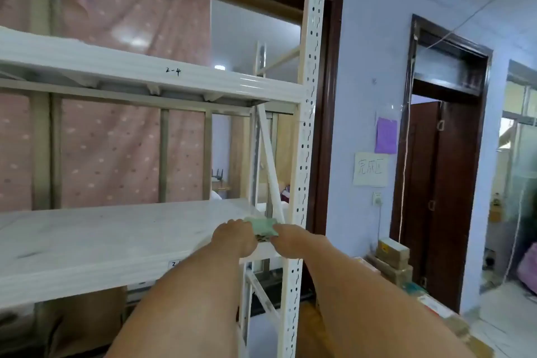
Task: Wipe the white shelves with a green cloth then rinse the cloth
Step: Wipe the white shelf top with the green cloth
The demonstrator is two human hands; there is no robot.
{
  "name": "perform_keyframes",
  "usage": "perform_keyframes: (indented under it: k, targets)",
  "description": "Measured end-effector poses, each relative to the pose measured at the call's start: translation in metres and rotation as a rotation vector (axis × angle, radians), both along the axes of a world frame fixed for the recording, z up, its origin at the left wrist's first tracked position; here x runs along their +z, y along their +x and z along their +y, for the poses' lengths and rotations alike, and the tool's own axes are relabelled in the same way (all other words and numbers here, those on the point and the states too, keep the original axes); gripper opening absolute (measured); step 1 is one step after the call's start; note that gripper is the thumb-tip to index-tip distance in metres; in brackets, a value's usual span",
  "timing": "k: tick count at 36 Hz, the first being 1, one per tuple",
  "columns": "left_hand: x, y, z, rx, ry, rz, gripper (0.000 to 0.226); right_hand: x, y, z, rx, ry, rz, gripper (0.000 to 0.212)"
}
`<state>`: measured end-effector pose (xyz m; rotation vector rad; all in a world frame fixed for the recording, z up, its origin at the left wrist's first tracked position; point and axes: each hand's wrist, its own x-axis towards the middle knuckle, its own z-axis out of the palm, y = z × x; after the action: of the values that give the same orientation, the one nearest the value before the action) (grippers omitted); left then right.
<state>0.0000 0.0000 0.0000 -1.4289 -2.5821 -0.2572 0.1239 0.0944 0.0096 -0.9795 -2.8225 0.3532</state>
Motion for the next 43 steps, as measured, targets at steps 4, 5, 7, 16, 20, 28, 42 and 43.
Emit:
perform_keyframes:
  k: [4, 5, 7, 16, 20, 28, 42, 43]
  targets:
    - [-0.008, -0.018, 0.017, 0.003, 0.053, -0.050, 0.039, -0.005, -0.019, 0.016, 0.019, -0.056, 0.000, 0.041]
    - [-0.011, -0.021, 0.023, 0.005, 0.059, -0.051, 0.038, -0.006, -0.024, 0.020, 0.033, -0.071, -0.009, 0.042]
    - [-0.017, -0.027, 0.033, 0.009, 0.075, -0.044, 0.035, -0.006, -0.030, 0.025, 0.045, -0.100, -0.007, 0.044]
    - [-0.044, -0.040, 0.065, -0.025, 0.247, -0.050, 0.022, -0.003, -0.051, 0.041, 0.067, -0.093, 0.071, 0.035]
    - [-0.046, -0.045, 0.067, -0.053, 0.313, -0.023, 0.023, -0.010, -0.069, 0.044, 0.104, -0.068, 0.054, 0.031]
    - [-0.050, -0.050, 0.063, 0.015, 0.416, -0.092, 0.031, -0.009, -0.104, 0.065, 0.096, 0.028, -0.134, 0.043]
    - [-0.075, -0.059, -0.033, 0.211, 0.506, 0.186, 0.033, -0.035, -0.105, 0.073, 0.135, 0.065, -0.181, 0.077]
    - [-0.076, -0.060, -0.043, 0.224, 0.495, 0.184, 0.036, -0.035, -0.103, 0.074, 0.142, 0.066, -0.184, 0.076]
